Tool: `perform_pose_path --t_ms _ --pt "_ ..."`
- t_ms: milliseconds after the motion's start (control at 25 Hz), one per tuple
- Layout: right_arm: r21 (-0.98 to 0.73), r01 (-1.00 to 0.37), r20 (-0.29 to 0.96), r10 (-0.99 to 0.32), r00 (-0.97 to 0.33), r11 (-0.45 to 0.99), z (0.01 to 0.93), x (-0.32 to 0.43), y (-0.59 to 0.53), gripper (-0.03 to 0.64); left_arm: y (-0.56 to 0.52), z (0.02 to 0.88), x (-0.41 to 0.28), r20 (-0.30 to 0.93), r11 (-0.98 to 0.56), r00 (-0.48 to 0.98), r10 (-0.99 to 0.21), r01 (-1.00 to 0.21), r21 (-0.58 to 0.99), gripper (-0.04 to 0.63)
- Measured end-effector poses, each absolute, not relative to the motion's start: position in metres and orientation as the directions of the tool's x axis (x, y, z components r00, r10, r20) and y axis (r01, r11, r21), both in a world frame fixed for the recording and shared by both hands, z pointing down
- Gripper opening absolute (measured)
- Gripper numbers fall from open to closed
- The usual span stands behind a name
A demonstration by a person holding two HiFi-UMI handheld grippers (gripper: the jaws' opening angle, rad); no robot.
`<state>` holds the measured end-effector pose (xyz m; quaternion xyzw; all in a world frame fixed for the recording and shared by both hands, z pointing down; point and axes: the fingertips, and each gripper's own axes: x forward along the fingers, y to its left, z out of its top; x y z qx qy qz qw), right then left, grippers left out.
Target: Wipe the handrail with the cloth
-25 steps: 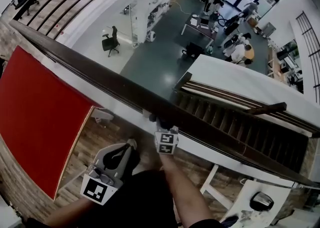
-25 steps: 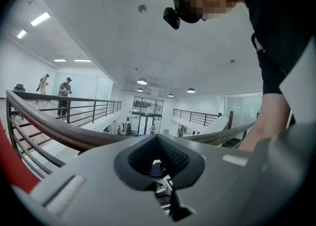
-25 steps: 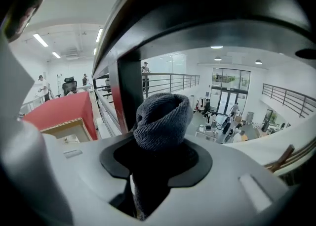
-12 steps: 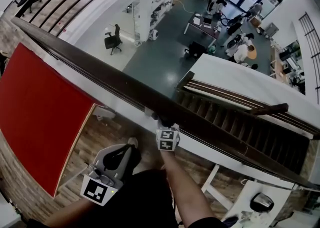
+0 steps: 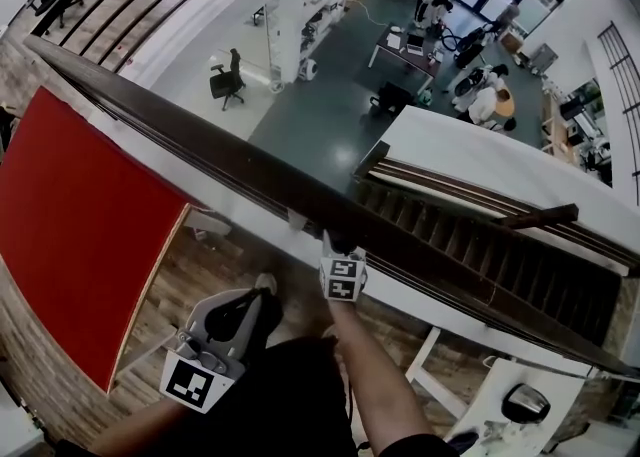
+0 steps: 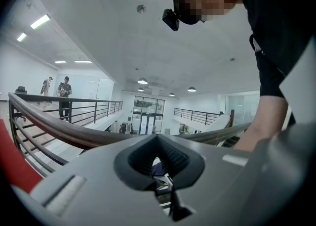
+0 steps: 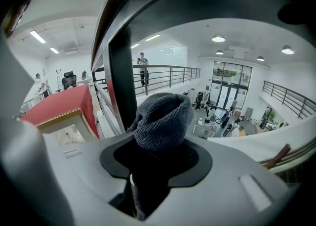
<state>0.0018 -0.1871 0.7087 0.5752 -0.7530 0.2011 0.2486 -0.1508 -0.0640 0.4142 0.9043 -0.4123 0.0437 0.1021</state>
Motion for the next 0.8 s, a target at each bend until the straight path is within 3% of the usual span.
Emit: perform_pose_path --t_ms 800 --pt "-0.04 -0.982 0.604 -0.778 -0.172 0.186 0.713 0.05 -0.165 0.156 -0.06 0.412 -0.126 0.158 -0.664 0.681 -0.715 -0.732 0.15 0.0"
